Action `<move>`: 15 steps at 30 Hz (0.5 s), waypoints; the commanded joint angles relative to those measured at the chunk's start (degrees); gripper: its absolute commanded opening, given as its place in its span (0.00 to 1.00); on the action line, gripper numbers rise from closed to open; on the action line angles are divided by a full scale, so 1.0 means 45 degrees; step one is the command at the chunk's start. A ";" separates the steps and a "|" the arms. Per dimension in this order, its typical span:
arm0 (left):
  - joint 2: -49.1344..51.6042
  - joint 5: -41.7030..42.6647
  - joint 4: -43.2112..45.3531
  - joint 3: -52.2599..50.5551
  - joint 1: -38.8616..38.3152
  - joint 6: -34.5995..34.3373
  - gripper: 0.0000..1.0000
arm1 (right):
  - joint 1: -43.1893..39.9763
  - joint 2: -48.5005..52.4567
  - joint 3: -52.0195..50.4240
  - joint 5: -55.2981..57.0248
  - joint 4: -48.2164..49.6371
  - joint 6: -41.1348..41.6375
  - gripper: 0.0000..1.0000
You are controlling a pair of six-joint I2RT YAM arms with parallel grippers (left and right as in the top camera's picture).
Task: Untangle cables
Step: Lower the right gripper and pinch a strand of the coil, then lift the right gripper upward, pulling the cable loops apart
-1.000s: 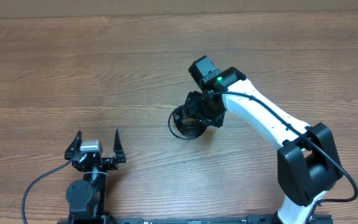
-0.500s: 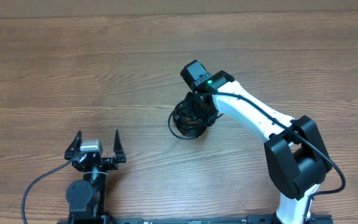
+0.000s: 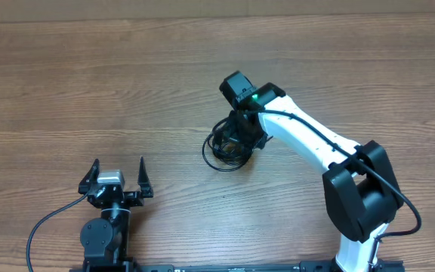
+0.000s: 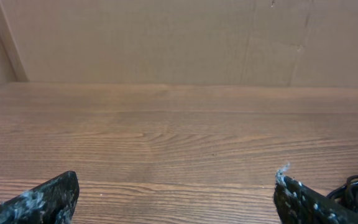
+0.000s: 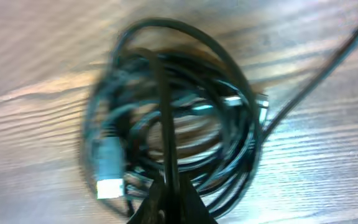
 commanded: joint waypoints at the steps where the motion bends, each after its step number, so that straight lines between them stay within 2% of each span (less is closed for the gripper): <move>1: -0.0136 -0.0112 0.0029 -0.0053 -0.0024 0.0291 1.00 | -0.0117 -0.1710 0.1933 -0.0719 -0.0102 -0.1972 0.04; 5: -0.0136 -0.0112 0.0029 -0.0053 -0.0024 0.0291 1.00 | -0.0112 -0.3016 0.3895 -0.2132 -0.0243 -0.3701 0.04; 12: -0.0136 -0.0112 0.0029 -0.0053 -0.0024 0.0291 0.99 | -0.0107 -0.5124 0.6795 -0.2186 -0.0389 -0.3759 0.04; 15: -0.0136 -0.0112 0.0029 -0.0053 -0.0024 0.0291 1.00 | -0.0107 -0.5790 0.7257 -0.1787 -0.0165 -0.3759 0.04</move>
